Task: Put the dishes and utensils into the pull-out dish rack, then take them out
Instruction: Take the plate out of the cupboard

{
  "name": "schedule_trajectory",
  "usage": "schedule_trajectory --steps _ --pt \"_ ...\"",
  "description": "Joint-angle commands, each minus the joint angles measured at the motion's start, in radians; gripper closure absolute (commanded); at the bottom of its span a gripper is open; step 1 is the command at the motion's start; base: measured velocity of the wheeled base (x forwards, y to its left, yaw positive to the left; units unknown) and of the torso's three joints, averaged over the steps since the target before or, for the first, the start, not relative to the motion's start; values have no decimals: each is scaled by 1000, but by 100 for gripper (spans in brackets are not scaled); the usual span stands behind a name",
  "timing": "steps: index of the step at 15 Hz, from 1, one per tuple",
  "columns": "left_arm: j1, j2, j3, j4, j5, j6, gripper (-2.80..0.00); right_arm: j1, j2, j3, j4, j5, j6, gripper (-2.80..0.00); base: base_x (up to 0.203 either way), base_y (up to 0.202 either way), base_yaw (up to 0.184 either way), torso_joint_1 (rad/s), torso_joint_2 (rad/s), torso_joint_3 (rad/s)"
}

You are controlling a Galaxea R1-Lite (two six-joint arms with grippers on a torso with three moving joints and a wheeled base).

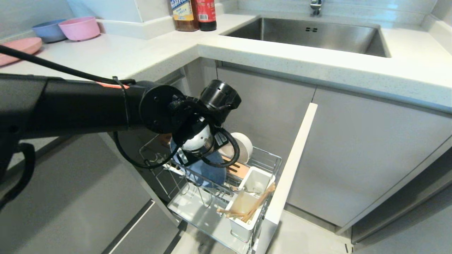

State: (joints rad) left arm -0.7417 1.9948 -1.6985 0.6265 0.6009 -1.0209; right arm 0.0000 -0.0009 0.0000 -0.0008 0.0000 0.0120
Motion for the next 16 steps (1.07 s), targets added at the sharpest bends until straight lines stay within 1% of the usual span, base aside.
schedule_trajectory --steps 1,3,12,13,16 --pt "2 21 -4 -4 4 -7 -280 0 1 2 -1 0 0 0 0 0 0 0 0 0" --pt "4 21 -3 -28 4 -5 -280 0 1 2 -1 0 0 0 0 0 0 0 0 0" --pt "16 22 -3 -34 5 2 -280 0 1 2 -1 0 0 0 0 0 0 0 0 0" --pt "16 22 -4 -34 5 2 0 0 1 1 1 0 0 0 0 0 0 0 0 0" --pt "16 21 -10 -33 7 2 0 0 1 2 0 0 0 0 0 0 0 0 0 0"
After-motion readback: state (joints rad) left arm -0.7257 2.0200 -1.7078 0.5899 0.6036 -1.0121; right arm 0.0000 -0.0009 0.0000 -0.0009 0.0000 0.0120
